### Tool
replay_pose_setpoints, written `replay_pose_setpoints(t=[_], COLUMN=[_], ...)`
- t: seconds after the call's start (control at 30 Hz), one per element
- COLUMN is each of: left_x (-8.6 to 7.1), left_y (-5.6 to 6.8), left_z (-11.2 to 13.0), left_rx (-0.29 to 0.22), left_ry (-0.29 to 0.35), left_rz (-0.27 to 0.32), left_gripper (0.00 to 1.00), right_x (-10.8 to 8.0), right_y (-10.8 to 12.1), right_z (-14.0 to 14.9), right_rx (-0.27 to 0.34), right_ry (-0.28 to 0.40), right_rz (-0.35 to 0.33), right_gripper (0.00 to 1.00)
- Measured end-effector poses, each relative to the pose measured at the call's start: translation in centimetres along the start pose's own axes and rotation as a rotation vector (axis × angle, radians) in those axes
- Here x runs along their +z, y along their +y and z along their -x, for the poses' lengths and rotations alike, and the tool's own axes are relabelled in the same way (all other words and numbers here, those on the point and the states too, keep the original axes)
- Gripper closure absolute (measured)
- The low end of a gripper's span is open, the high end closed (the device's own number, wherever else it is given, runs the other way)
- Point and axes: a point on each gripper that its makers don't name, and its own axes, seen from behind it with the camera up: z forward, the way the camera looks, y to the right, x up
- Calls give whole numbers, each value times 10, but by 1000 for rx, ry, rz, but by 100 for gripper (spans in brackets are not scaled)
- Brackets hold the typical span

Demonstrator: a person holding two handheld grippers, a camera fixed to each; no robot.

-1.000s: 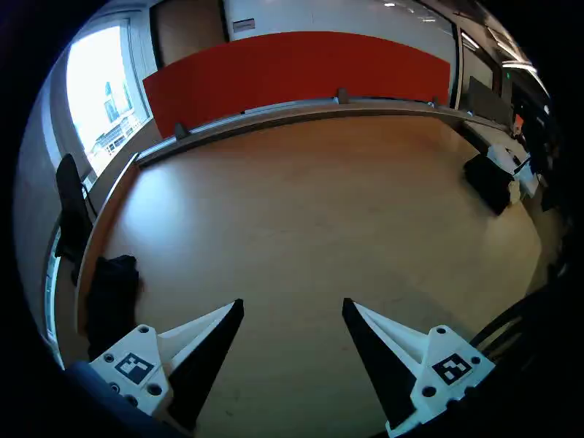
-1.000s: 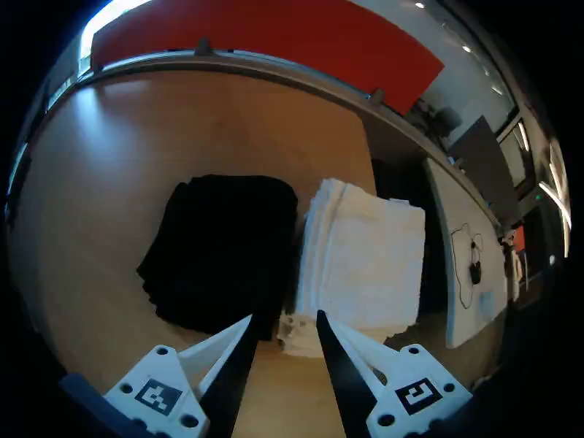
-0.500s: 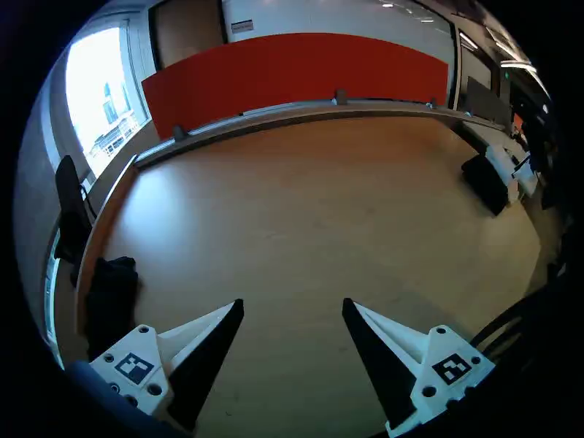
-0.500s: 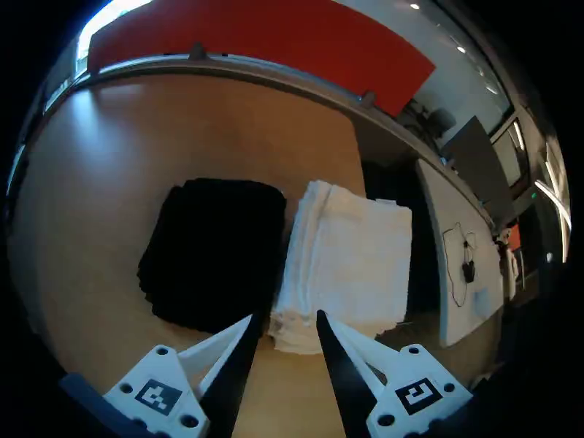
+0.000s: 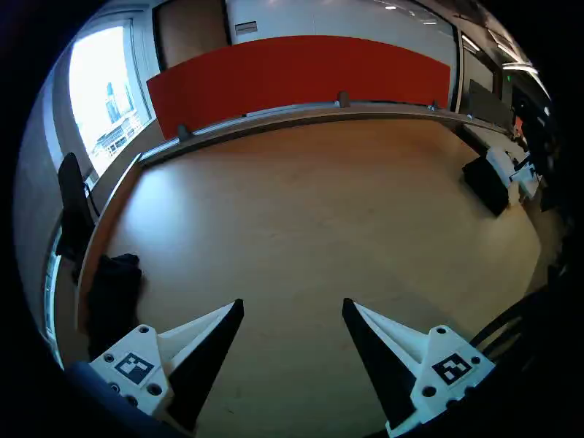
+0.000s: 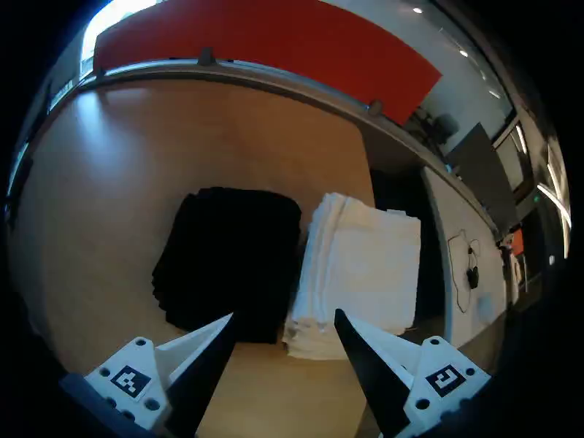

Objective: Fold towel

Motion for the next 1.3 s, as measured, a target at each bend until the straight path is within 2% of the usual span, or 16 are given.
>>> replay_pose_setpoints(t=[0.2,0.4,0.73,0.9,1.0,1.3], left_x=[-1,-3,-5,-5,-5,-7], left_y=[-3,-7,-11,-11,-12,-23], left_z=[-2,-6,-14,-18,-19,-34], left_rx=[-11,-28,-50,-57,-66,-85], left_ry=[9,24,47,57,61,94], left_rz=[0,-6,-14,-14,-13,-29], left_gripper=[0,0,0,0,0,0], right_x=[-4,-8,-10,-9,-10,-16], right_y=[-11,-18,-41,-44,-43,-42], right_z=[-6,-14,-34,-40,-40,-46], right_rx=[20,91,353,454,478,499], right_ry=[20,53,108,122,128,173], right_rz=[-25,-31,-82,-98,-93,-69], right_gripper=[2,3,2,2,3,3])
